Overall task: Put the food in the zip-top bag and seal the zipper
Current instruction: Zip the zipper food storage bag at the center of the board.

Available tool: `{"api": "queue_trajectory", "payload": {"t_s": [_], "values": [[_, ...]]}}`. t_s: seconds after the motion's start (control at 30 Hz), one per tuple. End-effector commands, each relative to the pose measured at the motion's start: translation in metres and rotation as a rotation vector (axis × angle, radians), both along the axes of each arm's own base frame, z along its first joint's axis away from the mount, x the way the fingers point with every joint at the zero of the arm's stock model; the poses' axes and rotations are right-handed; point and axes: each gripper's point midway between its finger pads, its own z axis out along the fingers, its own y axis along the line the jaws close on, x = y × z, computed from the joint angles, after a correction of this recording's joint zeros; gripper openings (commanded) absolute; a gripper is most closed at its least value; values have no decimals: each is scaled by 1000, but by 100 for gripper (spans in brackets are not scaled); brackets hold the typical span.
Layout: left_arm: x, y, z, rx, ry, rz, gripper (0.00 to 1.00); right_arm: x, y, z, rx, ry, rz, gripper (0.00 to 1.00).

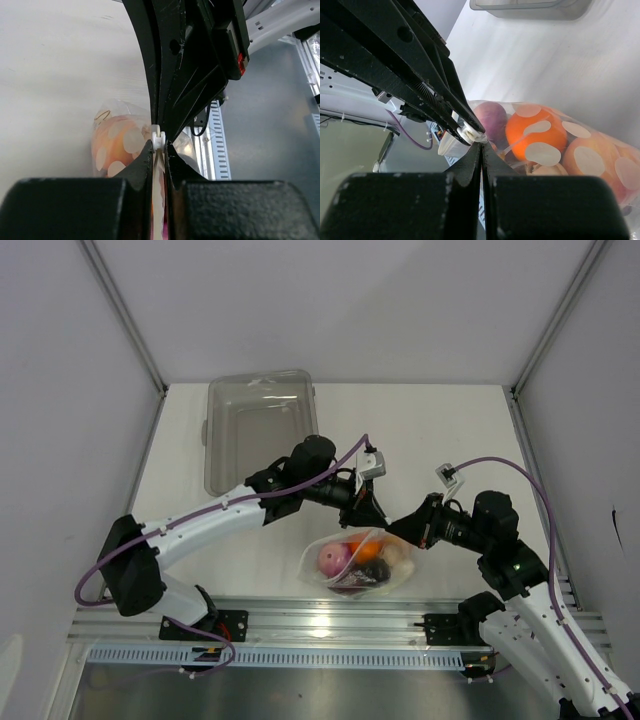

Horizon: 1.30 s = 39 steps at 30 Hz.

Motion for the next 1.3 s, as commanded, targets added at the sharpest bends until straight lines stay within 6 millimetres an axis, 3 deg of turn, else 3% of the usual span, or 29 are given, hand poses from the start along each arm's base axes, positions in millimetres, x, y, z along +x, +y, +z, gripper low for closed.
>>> {"api": "queue_trajectory", "payload": {"t_s": [0.0, 0.23, 0.27, 0.33, 0.83, 0.9, 0.93, 0.97, 1.27], "values": [[1, -3, 17, -38, -1, -25, 4, 0, 1, 19, 20, -73, 21, 0], [3, -1, 20, -37, 31, -25, 1, -2, 2, 15, -3, -89, 46, 0], [3, -1, 20, -36, 43, -26, 1, -2, 2, 13, -12, -84, 52, 8], [3, 0, 20, -36, 60, -32, 1, -2, 3, 10, -29, -87, 72, 11], [3, 1, 21, -37, 109, -60, 1, -8, 13, 7, -10, -127, 182, 17], [2, 1, 22, -37, 113, -64, 1, -6, 15, 7, -11, -129, 189, 14], [2, 1, 22, -39, 111, -63, 1, -5, 15, 7, -9, -128, 192, 3], [2, 1, 23, -38, 112, -62, 1, -5, 16, 7, -6, -123, 194, 0], [10, 5, 6, 30, 133, -5, 1, 0, 6, 30, 34, -206, 74, 0]]}}
